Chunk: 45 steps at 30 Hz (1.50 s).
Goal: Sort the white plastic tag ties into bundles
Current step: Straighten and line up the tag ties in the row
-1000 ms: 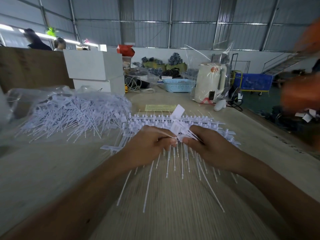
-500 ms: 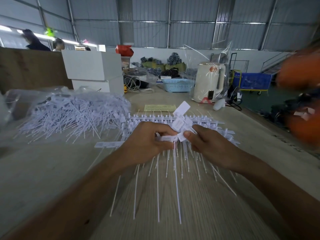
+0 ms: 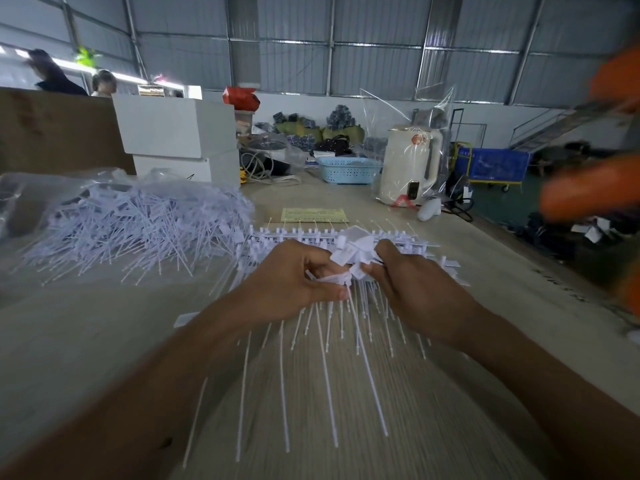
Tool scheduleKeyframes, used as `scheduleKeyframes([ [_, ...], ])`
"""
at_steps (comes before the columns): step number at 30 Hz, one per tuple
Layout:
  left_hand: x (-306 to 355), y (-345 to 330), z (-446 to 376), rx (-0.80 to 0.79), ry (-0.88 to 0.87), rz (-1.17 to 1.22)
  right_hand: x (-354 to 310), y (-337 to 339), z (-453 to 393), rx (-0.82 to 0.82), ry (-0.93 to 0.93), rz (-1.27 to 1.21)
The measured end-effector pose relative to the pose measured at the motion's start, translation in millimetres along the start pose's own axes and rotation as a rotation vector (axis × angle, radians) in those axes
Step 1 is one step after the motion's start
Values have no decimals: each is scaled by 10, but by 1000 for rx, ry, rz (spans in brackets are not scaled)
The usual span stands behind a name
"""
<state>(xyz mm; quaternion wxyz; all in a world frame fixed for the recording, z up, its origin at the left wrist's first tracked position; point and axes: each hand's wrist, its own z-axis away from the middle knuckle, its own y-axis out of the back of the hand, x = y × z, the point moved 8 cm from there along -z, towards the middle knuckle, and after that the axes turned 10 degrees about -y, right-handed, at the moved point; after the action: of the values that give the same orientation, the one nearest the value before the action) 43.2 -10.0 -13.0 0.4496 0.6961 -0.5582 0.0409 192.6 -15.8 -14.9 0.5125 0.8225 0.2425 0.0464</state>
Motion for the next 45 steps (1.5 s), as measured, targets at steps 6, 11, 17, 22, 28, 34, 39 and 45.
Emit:
scheduleKeyframes([
  [6,74,-210,58,-142,-54,-83,785,305,-118,175,-347,-397],
  [11,114,-59,43,25,-76,-64,680,126,-83,60,-339,-588],
  [17,97,-28,39,70,-46,-113,367,179,-81,121,-203,-482],
  [22,69,-41,31,46,-27,-172,305,23,-78,6,-269,-555],
  [28,38,-11,33,74,44,99,148,-39,-33,-129,-293,-791],
  [34,38,32,40,108,52,108,74,-48,-16,-181,-308,-1029],
  [39,47,38,53,107,41,141,99,-44,0,-173,-339,-1087],
  [45,79,-7,49,79,31,154,125,-12,-6,-133,-354,-949],
])
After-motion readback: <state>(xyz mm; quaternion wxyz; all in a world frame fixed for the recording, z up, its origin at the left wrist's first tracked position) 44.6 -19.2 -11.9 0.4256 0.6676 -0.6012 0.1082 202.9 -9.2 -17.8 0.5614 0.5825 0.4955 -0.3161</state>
